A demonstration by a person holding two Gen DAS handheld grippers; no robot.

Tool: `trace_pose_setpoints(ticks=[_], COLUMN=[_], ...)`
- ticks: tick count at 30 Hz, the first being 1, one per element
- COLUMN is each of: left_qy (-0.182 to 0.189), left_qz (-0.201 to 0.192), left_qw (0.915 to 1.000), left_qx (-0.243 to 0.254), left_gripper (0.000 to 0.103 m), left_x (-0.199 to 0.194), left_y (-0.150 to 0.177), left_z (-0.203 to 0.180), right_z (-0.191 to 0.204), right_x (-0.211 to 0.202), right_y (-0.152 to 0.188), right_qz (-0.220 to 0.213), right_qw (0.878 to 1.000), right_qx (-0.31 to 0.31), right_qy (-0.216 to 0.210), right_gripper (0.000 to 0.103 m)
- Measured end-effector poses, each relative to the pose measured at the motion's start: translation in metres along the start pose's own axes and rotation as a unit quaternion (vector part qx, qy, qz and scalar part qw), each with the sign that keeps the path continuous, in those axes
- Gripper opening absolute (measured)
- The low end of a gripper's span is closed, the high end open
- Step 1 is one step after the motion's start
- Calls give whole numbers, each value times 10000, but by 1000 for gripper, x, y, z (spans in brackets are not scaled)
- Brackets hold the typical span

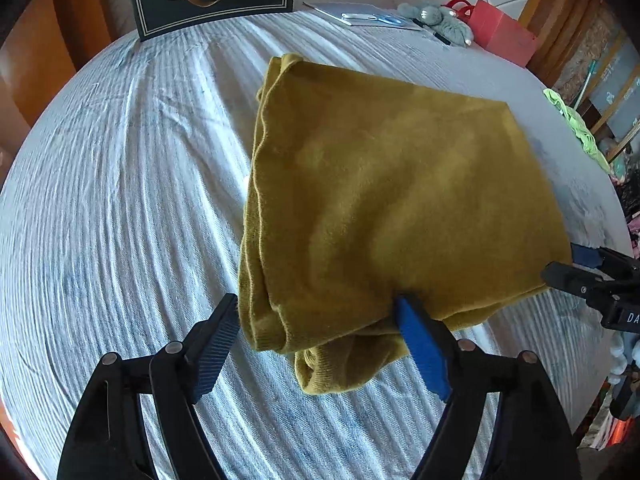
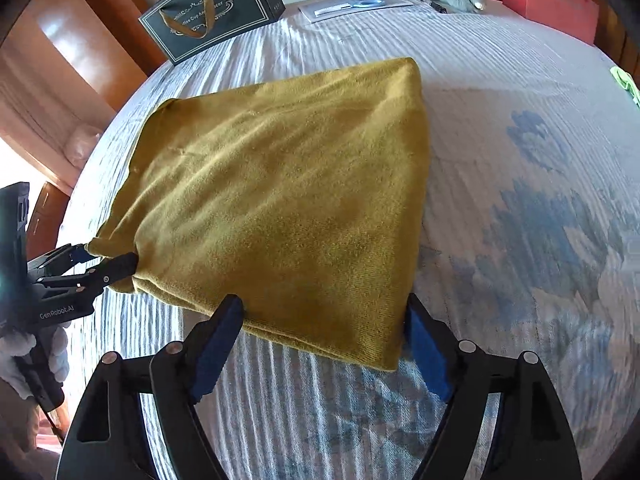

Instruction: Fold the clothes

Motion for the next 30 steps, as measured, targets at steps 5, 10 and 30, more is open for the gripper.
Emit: trace_pose_setpoints(ticks=[5, 10, 30], left_qy=[17, -49, 140], left_qz=[-64, -144, -24], left_qw=[9998, 9996, 9990], left_qx=[-180, -226, -432], left_gripper=[81, 83, 56], left_x=[-1, -1, -1], left_y=[-1, -1, -12], left_z=[0, -4, 8], right_z=[-21, -26, -52], right_x=[-12, -13, -6], right_y=[0, -3, -57], right_qz=[-119, -135, -297], right_qw=[9988, 9979, 9981], right_qx=[473, 598, 521], right_qy=[-64, -223, -125], right_gripper=[39, 38, 45])
Point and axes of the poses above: each gripper's, at about its wrist camera, not at the fingertips, and x roughly the way its jaws point, z to its left, y to its underside, the point moved 1 cm from there along x, roughly the way its jaws point, and after that the axes turned 12 degrees about -y, right-handed, at the moved point
